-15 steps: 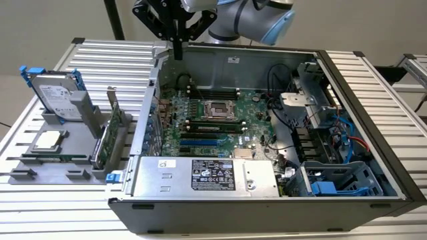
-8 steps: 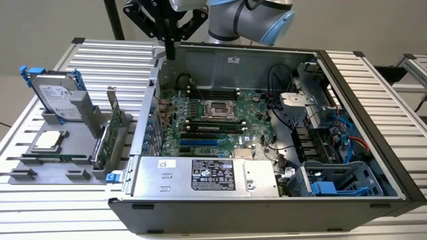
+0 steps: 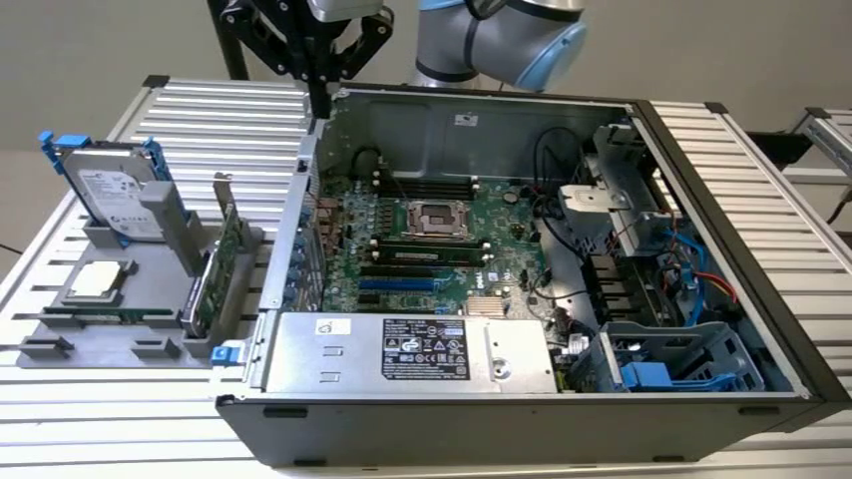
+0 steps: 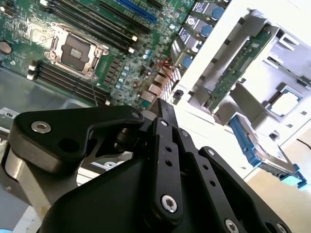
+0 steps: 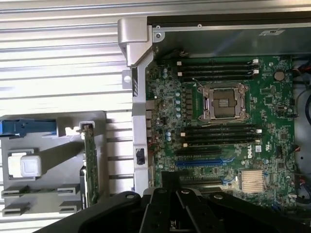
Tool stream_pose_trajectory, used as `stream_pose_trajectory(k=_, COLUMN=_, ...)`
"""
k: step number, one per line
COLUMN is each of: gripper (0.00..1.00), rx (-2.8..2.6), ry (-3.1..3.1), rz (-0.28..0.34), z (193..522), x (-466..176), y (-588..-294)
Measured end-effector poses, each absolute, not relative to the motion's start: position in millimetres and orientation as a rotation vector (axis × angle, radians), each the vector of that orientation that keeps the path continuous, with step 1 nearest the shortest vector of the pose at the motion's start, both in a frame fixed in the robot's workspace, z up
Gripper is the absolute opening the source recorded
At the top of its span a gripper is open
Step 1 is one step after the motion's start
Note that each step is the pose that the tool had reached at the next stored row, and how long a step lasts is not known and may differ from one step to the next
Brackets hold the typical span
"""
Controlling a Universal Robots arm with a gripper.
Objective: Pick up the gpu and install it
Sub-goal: 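Reach for the gpu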
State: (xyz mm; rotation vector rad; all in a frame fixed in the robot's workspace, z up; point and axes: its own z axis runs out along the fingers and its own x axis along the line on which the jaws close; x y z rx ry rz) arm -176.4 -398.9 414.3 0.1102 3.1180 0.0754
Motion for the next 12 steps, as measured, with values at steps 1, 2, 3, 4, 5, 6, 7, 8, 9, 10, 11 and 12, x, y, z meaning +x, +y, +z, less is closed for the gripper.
stream_pose_trajectory(k=1, gripper=0.00, rx=0.110, ry=3.118, rz=0.076, z=414, x=-178, y=-399)
stream_pose_trajectory(k=2, gripper=0.00, rx=0.110, ry=3.118, rz=0.076, z=414, x=-181, y=-399)
stream_pose_trajectory(k=3, gripper=0.00, rx=0.110, ry=3.118, rz=0.076, z=414, x=-183, y=-399)
stream_pose_trajectory(k=4, gripper=0.00, rx=0.110, ry=3.118, rz=0.076, z=414, x=-185, y=-399)
stream_pose_trajectory(k=5, gripper=0.00, rx=0.111, ry=3.118, rz=0.076, z=414, x=-187, y=-399)
stream_pose_trajectory(k=6, gripper=0.00, rx=0.110, ry=3.118, rz=0.077, z=414, x=-189, y=-399)
stream_pose_trajectory(k=7, gripper=0.00, rx=0.110, ry=3.118, rz=0.077, z=414, x=-192, y=-400)
stream_pose_trajectory(k=8, gripper=0.00, rx=0.110, ry=3.118, rz=0.077, z=414, x=-194, y=-400)
stream_pose_trajectory(k=9, gripper=0.00, rx=0.110, ry=3.118, rz=0.077, z=414, x=-196, y=-400)
stream_pose_trajectory(k=10, gripper=0.00, rx=0.111, ry=3.118, rz=0.077, z=414, x=-199, y=-400)
stream_pose_trajectory(k=11, gripper=0.00, rx=0.110, ry=3.118, rz=0.078, z=414, x=-201, y=-400)
stream_pose_trajectory(k=12, gripper=0.00, rx=0.110, ry=3.118, rz=0.078, z=414, x=-203, y=-400)
